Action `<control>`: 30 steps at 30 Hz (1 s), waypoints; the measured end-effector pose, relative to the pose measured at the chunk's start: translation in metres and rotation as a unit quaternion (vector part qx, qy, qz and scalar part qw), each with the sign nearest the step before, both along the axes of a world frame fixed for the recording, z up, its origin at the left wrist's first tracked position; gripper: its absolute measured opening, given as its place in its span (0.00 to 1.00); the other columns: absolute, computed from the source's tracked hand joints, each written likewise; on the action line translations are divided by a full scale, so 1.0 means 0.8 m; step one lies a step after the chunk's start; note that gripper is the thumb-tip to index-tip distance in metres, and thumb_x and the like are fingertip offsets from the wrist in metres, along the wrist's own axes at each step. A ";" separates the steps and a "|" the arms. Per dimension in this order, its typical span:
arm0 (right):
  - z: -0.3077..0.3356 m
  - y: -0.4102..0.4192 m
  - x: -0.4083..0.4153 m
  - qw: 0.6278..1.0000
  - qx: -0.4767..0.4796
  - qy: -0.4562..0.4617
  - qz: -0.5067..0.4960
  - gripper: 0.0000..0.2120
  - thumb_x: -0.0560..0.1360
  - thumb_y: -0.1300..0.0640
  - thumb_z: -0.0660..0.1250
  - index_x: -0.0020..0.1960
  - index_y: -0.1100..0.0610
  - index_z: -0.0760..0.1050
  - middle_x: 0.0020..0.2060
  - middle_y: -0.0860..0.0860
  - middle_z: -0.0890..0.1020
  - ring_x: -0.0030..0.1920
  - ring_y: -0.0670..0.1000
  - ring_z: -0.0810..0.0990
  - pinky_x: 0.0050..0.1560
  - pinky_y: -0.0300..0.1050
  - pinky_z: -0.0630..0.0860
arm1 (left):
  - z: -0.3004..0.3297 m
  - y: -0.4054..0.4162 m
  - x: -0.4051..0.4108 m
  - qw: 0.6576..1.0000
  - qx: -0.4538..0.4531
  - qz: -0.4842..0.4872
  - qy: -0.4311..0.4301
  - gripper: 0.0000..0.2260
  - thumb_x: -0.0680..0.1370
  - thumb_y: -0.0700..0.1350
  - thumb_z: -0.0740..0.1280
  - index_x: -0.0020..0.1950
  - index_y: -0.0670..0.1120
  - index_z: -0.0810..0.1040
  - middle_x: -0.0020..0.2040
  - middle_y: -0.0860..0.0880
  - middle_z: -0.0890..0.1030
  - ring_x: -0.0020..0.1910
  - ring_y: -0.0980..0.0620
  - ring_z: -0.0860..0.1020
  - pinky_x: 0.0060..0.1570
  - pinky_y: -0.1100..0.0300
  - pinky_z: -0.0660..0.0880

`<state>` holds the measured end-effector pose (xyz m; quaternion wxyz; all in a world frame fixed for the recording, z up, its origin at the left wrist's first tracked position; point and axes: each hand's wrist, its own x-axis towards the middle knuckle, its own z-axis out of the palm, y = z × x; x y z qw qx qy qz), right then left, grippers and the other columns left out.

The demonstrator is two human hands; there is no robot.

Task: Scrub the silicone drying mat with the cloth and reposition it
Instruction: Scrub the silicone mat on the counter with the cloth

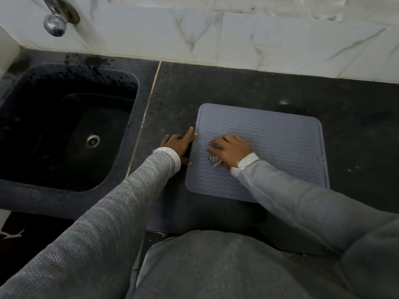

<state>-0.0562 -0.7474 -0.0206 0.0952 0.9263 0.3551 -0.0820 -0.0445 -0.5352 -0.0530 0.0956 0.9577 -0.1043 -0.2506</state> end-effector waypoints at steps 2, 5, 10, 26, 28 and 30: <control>0.000 0.032 0.002 1.000 0.012 -0.010 0.007 0.20 0.77 0.54 0.59 0.69 0.52 0.67 0.67 0.52 0.68 0.65 0.58 0.65 0.60 0.53 0.63 | 0.001 -0.001 0.000 1.000 0.004 -0.001 -0.005 0.48 0.69 0.53 0.74 0.77 0.52 0.43 0.74 0.44 0.63 0.73 0.45 0.57 0.72 0.44 0.50; -0.010 0.049 -0.009 1.000 -0.010 -0.018 0.018 0.19 0.76 0.54 0.52 0.63 0.48 0.74 0.62 0.47 0.75 0.61 0.53 0.72 0.56 0.48 0.69 | 0.002 -0.003 -0.001 1.000 0.009 -0.001 -0.012 0.48 0.69 0.54 0.73 0.77 0.51 0.43 0.73 0.43 0.64 0.73 0.45 0.58 0.72 0.45 0.51; -0.018 -0.012 -0.020 0.993 -0.031 -0.078 0.078 0.17 0.63 0.51 0.74 0.52 0.49 0.81 0.49 0.48 0.83 0.45 0.51 0.82 0.41 0.43 0.77 | 0.005 -0.001 -0.004 1.000 -0.002 0.001 -0.005 0.47 0.69 0.52 0.74 0.77 0.52 0.44 0.73 0.43 0.62 0.74 0.45 0.56 0.72 0.46 0.48; -0.013 -0.005 -0.019 0.992 -0.011 -0.079 0.098 0.16 0.70 0.55 0.57 0.48 0.46 0.82 0.46 0.44 0.84 0.42 0.49 0.82 0.39 0.39 0.75 | 0.003 -0.002 -0.002 1.000 0.016 0.002 0.004 0.47 0.69 0.54 0.73 0.77 0.53 0.44 0.74 0.44 0.60 0.74 0.45 0.56 0.72 0.46 0.49; -0.016 -0.039 -0.020 0.991 0.000 -0.092 0.099 0.18 0.69 0.57 0.56 0.47 0.49 0.83 0.45 0.46 0.84 0.41 0.51 0.82 0.37 0.40 0.76 | 0.005 -0.002 -0.002 1.000 0.014 0.004 0.010 0.47 0.70 0.53 0.73 0.77 0.54 0.44 0.75 0.44 0.60 0.74 0.45 0.56 0.72 0.46 0.48; -0.011 -0.060 -0.021 0.988 -0.004 -0.104 0.115 0.13 0.67 0.57 0.63 0.45 0.49 0.84 0.44 0.47 0.85 0.40 0.51 0.83 0.37 0.40 0.76 | 0.006 -0.003 -0.003 1.000 0.016 0.005 0.010 0.46 0.70 0.53 0.73 0.77 0.54 0.44 0.74 0.44 0.60 0.74 0.45 0.56 0.72 0.46 0.48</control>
